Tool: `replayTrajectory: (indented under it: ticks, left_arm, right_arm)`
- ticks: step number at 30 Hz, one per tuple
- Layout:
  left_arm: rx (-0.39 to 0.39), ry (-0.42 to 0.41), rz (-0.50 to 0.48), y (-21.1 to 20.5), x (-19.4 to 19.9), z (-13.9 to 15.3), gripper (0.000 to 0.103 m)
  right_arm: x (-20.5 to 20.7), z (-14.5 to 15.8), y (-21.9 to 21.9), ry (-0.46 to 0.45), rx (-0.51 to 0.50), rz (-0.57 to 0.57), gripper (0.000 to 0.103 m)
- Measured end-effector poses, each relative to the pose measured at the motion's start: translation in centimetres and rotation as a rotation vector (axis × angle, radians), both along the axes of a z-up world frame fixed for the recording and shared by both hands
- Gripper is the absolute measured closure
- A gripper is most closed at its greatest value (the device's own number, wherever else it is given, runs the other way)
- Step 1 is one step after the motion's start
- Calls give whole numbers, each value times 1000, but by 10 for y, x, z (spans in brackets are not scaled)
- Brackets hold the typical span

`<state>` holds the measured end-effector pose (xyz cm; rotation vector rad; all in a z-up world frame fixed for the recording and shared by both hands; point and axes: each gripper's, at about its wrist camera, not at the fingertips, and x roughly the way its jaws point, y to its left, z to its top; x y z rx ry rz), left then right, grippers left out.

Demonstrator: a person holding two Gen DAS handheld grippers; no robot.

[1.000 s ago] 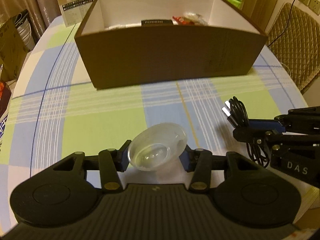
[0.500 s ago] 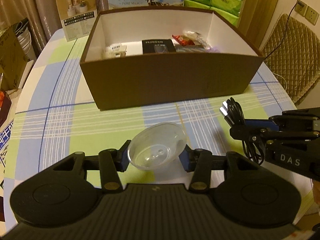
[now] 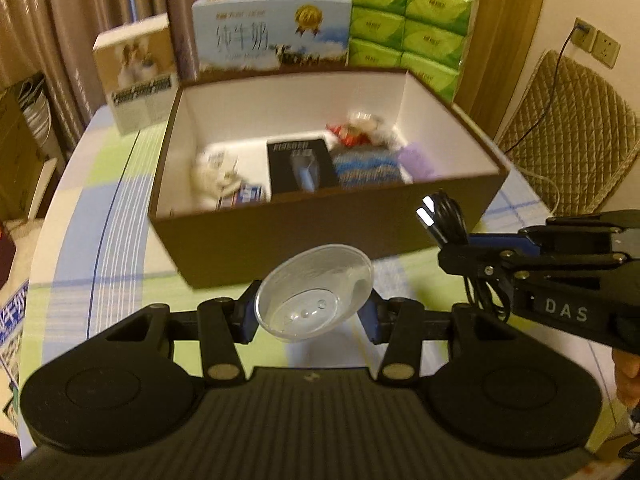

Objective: Organize objects
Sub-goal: 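Carry the cable and clear cup over the brown box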

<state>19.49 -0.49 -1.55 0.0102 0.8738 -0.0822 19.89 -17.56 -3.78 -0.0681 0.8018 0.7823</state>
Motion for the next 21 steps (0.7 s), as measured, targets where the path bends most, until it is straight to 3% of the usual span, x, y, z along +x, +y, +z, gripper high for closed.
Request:
replayTrajectory:
  ticks: [9, 21]
  left_arm:
    - [-11, -83, -30, -10, 38, 28, 59]
    - [-5, -114, -50, -22, 89, 39, 59]
  right_arm:
    - [40, 30, -3, -54, 51, -45, 92]
    - [90, 46, -1, -102, 63, -88, 91]
